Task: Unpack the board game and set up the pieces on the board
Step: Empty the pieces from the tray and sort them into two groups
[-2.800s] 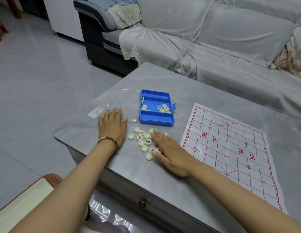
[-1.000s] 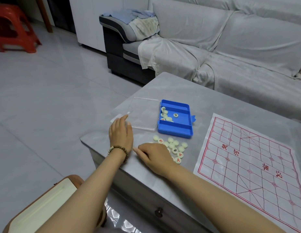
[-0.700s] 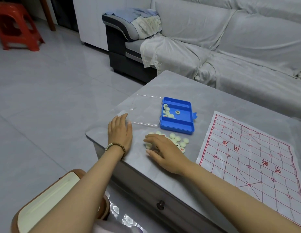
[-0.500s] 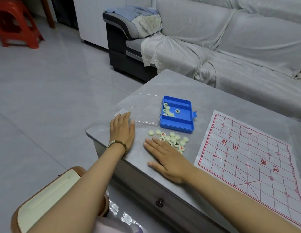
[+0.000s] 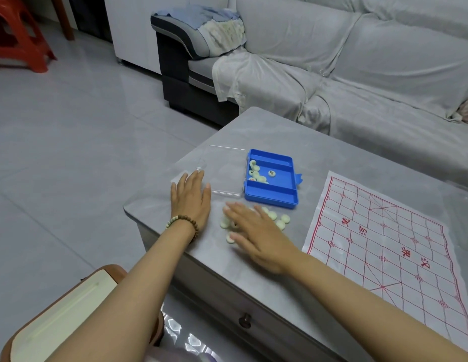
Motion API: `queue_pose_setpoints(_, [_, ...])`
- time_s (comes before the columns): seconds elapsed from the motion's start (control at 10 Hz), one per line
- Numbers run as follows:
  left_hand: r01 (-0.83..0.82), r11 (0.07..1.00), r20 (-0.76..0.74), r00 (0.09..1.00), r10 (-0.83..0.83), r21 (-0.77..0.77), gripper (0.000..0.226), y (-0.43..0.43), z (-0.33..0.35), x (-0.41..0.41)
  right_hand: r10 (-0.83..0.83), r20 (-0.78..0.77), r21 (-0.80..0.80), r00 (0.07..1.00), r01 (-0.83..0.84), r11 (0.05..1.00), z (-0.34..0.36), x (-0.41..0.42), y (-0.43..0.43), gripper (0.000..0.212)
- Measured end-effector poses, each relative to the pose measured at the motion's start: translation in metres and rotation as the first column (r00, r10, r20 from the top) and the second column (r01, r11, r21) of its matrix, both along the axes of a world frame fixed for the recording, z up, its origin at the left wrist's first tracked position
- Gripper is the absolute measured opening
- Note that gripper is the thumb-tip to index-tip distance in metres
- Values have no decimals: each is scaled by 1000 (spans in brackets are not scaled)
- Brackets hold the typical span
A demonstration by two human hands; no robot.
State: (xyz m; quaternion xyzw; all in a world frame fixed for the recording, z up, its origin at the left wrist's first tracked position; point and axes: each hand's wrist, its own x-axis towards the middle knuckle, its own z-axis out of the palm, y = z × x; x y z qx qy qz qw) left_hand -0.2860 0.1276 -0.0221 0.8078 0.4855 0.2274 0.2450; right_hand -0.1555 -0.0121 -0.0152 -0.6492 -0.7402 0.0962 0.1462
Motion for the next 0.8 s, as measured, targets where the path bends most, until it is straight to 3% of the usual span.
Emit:
queue_pose_setpoints(0.1, [34,999,-17,999,-34,-38,47,1,-1,6,-231,-251,144,940,273,951,12,32,16,45])
queue_pose_setpoints(0.2, [61,997,-76,995,-64,-42,48,1,-4,13,-449,-244,68,860,477,876,22,67,47,46])
queue_pose_setpoints(0.3, [65,998,-196,978,-64,0,51,2,-10,17,-625,-106,-99,774,617,781,19,93,85,43])
queue_pose_setpoints(0.4, [60,998,-245,968,-52,27,52,2,-13,19,-672,-17,-155,740,662,733,9,99,117,54])
queue_pose_setpoints(0.5, [62,997,-267,962,-50,36,53,1,-14,19,-675,-102,-99,731,667,738,5,88,138,61])
queue_pose_setpoints(0.8, [66,997,-287,956,-54,34,54,-1,-14,19,-670,-224,-63,708,675,735,3,96,135,42])
